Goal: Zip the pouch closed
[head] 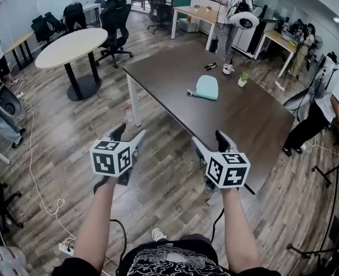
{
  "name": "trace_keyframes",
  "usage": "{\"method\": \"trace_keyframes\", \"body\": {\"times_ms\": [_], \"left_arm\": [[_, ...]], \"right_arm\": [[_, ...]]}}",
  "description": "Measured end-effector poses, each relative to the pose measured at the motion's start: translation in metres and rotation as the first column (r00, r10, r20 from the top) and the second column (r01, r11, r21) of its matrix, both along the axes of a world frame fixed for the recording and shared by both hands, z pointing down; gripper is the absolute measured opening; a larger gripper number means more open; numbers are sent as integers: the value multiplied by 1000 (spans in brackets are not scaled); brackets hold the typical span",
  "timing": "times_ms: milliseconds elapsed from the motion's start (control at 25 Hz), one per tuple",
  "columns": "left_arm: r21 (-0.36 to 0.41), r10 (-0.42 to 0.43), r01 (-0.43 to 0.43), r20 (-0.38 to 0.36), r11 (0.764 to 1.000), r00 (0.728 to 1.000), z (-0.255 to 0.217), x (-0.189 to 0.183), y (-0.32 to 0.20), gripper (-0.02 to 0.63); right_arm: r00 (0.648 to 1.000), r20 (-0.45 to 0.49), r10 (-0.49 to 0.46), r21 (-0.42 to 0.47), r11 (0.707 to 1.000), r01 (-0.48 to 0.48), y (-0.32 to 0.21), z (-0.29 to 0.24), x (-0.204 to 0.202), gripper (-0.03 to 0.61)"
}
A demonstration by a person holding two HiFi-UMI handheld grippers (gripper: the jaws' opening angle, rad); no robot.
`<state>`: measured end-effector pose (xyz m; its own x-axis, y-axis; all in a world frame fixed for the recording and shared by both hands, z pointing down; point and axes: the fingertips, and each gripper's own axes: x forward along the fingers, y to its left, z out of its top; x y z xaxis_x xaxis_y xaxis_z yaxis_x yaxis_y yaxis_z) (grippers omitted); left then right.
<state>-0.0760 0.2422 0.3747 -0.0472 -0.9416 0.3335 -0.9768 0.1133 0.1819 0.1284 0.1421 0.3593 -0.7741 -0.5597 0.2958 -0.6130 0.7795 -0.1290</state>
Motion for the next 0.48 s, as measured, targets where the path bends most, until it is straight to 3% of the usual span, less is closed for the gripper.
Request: {"method": "trace_keyframes", "body": {"times_ms": [480], "left_arm": [[-13, 83, -82, 21, 997, 996, 10, 11, -49, 307]], "right_arm": [[998, 11, 61, 13, 998, -61, -34, 4, 5, 374]]}}
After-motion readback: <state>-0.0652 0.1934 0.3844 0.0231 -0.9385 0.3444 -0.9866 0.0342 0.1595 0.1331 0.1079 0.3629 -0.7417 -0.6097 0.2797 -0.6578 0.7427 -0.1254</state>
